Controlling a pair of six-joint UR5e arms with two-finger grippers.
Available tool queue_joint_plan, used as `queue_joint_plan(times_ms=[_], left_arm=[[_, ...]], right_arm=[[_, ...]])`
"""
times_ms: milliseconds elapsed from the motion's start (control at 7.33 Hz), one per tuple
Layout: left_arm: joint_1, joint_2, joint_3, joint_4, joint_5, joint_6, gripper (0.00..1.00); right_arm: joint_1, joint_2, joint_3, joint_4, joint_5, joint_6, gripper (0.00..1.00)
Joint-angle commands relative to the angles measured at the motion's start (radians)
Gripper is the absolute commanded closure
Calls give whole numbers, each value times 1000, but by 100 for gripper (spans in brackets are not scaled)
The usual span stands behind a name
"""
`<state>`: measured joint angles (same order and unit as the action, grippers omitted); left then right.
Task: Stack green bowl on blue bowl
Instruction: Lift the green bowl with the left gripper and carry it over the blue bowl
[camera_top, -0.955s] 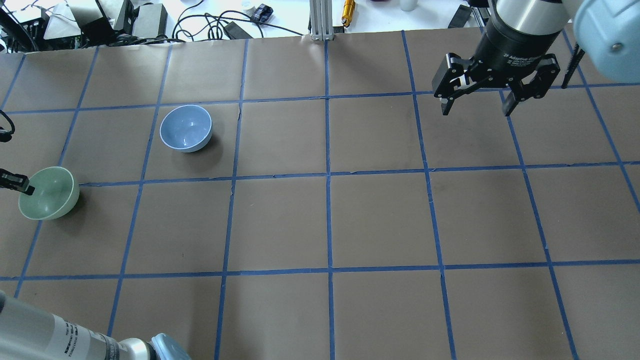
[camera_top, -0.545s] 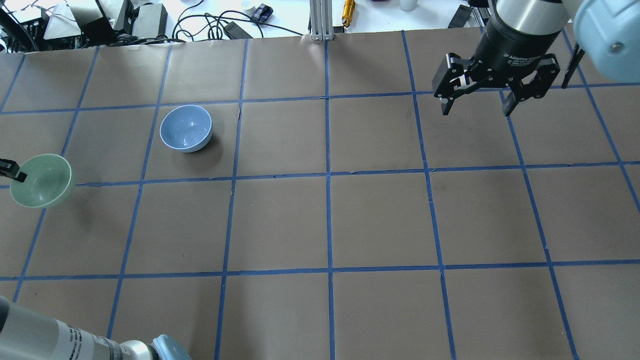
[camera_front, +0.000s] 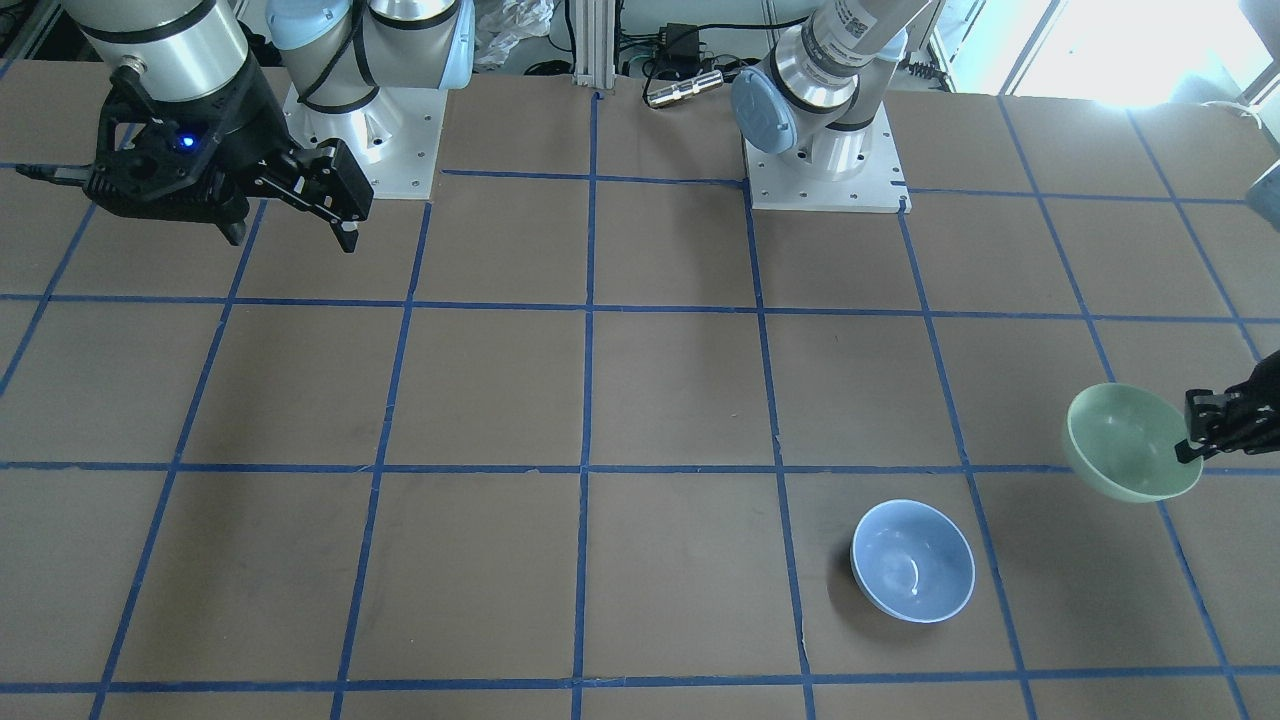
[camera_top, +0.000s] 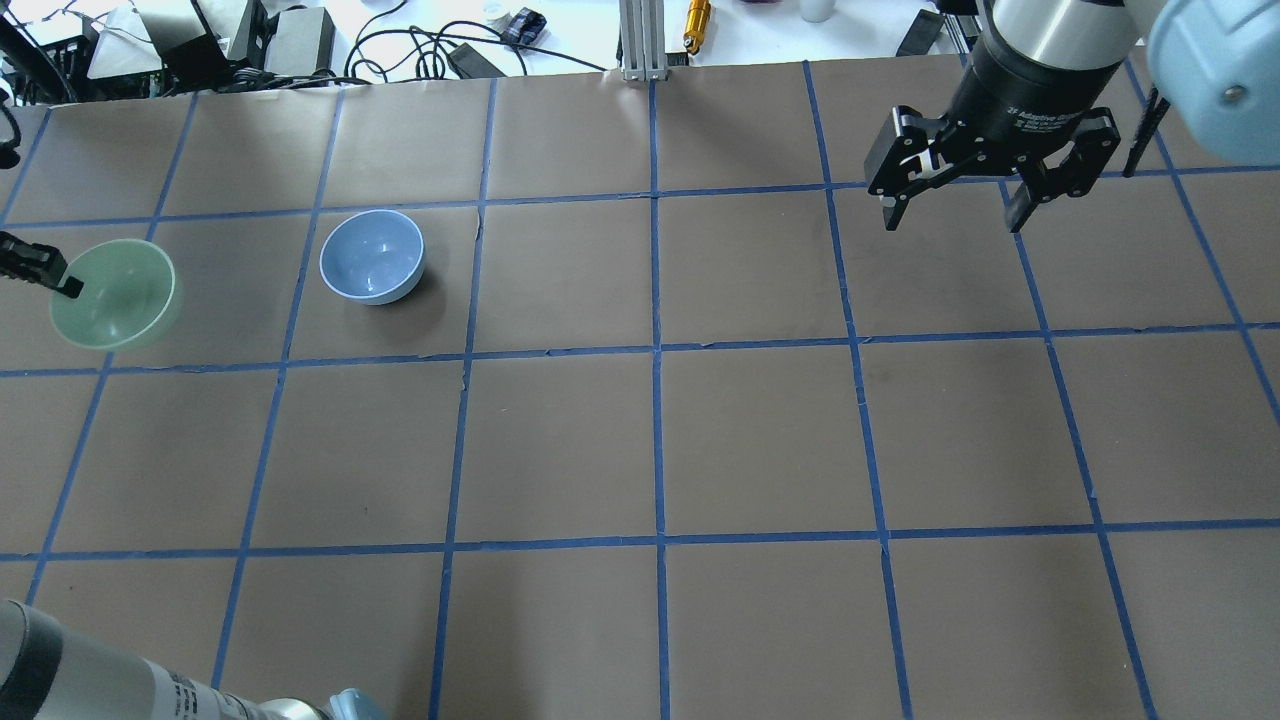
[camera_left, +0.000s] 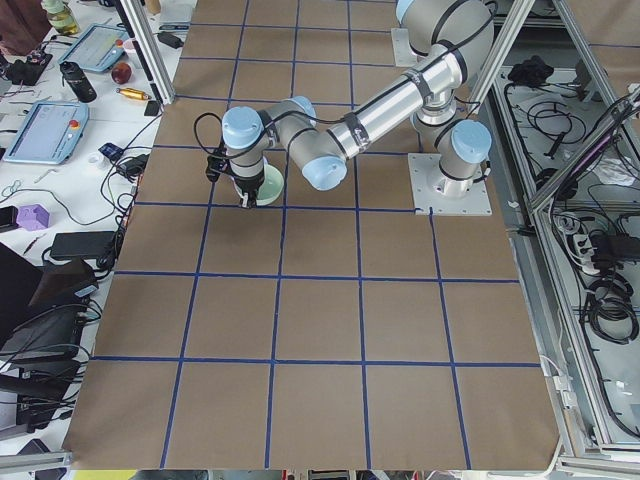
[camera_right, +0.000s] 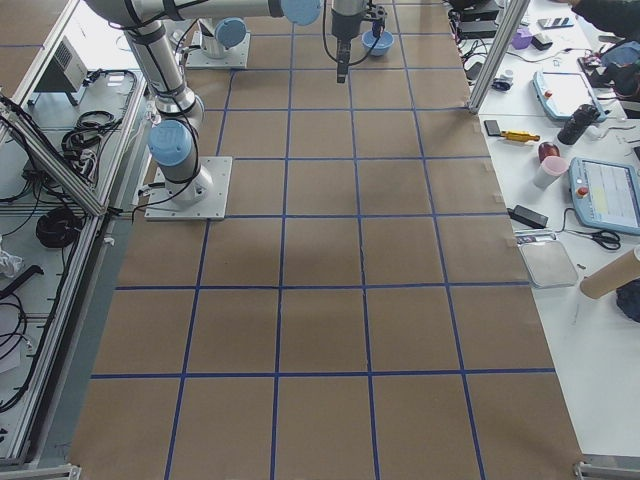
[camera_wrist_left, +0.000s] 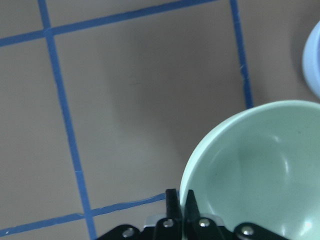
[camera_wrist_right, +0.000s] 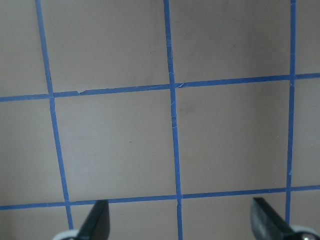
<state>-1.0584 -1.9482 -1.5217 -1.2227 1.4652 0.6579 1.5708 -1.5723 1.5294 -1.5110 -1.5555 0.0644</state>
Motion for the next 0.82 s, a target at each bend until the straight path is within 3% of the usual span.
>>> queue_joint_plan(times_ms=[0,682], left_arm=[[-119,-24,2,15,0,-177,95],[-167,-127,49,68,-62,-296,94]], right_arm=[[0,0,0,0,0,0,0],[0,0,0,0,0,0,0]])
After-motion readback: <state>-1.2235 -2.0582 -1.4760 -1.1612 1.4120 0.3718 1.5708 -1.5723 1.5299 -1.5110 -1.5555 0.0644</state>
